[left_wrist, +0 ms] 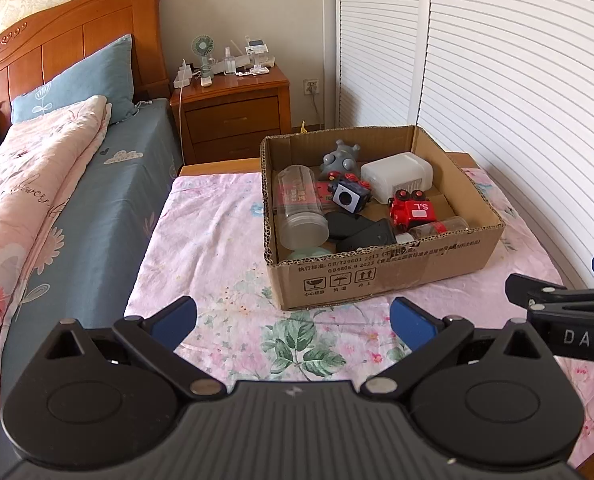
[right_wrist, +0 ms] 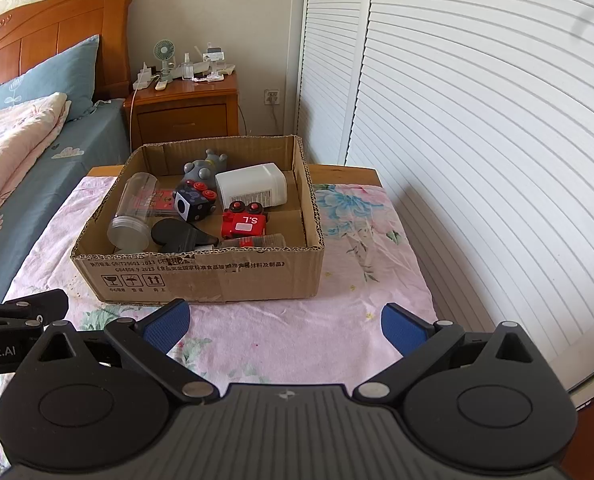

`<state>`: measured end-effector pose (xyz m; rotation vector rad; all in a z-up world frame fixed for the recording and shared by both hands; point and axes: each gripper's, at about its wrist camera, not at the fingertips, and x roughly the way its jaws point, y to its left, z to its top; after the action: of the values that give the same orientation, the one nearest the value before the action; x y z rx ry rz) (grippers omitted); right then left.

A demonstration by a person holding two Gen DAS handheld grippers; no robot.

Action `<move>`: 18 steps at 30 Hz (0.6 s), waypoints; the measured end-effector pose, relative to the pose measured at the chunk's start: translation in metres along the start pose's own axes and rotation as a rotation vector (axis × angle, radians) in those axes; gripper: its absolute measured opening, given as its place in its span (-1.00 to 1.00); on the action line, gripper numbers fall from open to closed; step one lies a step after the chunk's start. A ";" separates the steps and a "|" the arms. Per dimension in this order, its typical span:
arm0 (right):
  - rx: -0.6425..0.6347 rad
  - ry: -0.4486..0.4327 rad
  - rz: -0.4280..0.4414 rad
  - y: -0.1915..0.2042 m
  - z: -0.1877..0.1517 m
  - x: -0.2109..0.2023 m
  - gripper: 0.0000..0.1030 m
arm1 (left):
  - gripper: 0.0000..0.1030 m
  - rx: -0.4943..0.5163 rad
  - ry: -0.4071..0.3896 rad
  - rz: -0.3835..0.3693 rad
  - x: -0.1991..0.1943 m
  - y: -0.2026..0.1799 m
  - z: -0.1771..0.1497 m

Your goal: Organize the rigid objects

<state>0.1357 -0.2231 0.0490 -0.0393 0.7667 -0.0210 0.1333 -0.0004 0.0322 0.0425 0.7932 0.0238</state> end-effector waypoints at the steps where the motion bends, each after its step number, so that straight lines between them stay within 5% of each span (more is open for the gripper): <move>1: 0.000 0.000 0.001 0.001 0.001 0.000 1.00 | 0.99 -0.002 0.000 0.000 0.000 0.000 0.000; 18: -0.001 -0.004 -0.002 0.001 0.000 -0.001 1.00 | 0.98 -0.005 -0.002 0.001 -0.003 0.001 -0.001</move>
<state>0.1348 -0.2223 0.0499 -0.0411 0.7624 -0.0220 0.1301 0.0008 0.0337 0.0387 0.7912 0.0265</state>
